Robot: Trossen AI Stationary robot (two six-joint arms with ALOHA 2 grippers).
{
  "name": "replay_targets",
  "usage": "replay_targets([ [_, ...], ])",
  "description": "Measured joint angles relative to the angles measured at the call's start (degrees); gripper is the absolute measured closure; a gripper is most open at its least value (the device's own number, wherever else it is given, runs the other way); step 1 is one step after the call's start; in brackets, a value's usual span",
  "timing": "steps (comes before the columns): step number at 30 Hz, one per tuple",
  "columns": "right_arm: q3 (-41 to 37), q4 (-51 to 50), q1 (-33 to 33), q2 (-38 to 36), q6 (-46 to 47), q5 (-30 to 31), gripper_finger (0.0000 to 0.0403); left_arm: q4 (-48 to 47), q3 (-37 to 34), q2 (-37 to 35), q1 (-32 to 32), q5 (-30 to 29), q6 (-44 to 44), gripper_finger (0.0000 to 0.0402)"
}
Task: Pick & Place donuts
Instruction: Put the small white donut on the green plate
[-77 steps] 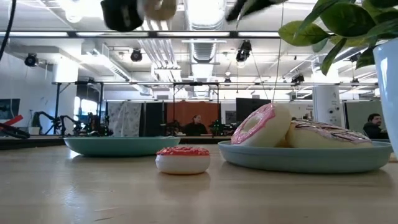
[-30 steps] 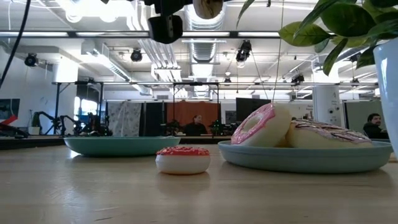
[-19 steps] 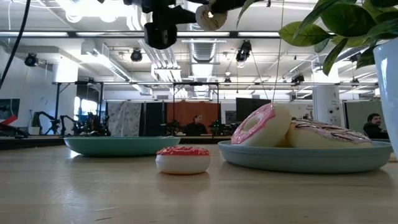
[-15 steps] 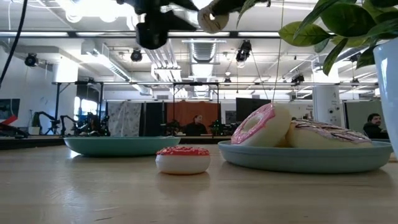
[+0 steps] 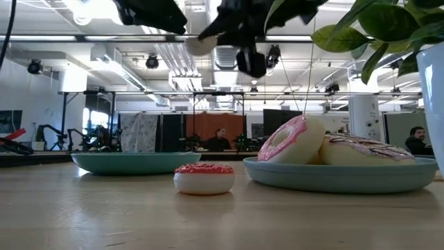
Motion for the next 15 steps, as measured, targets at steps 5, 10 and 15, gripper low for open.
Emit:
replay_targets([
  [5,0.3,0.8,-3.7,2.8,10.3,-4.8,0.0378,-2.3,0.9,0.8,-2.9,-3.2,4.4,0.0286],
  [10,0.0,1.1,-6.5,3.0,17.8,-7.5,0.0378,-4.9,1.2,0.7,-4.6,-9.2,9.4,0.0286],
  [15,0.0,3.4,-8.2,3.0,24.0,-10.0,0.0378,-4.9,0.6,1.2,-4.4,-12.1,11.2,0.0286],
])
